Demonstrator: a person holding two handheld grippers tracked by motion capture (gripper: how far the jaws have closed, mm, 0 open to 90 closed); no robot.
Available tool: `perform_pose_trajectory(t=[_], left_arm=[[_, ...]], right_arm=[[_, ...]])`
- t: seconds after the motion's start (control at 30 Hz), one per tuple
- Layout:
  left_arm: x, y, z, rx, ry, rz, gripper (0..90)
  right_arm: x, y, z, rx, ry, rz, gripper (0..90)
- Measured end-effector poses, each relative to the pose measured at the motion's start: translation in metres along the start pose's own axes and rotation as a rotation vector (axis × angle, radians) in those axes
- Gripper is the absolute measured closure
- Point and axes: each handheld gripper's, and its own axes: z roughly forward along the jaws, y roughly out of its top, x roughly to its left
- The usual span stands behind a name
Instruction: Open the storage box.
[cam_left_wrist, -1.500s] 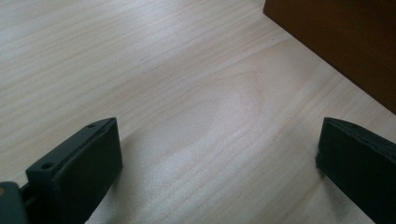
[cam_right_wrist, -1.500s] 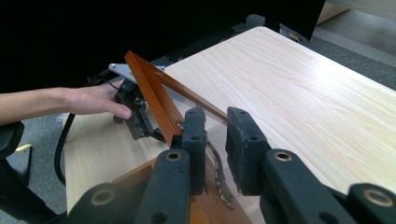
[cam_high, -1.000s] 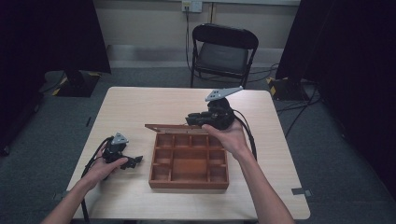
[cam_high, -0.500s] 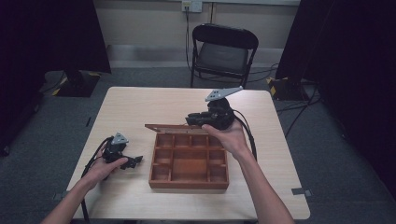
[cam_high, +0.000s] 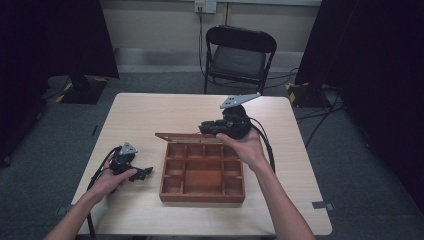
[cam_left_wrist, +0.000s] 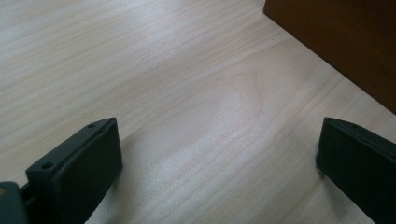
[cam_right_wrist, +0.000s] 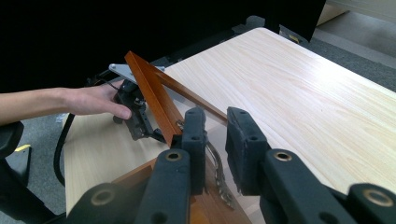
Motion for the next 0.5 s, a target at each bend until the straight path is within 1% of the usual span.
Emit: perform_pose_trajectory(t=[0.5], left_arm=[[0.0000,0.0000,0.0000,0.000,0.000,0.000,0.0]], right_arm=[[0.0000,-0.0012,0.0000,-0.006,0.003,0.003,78.2]])
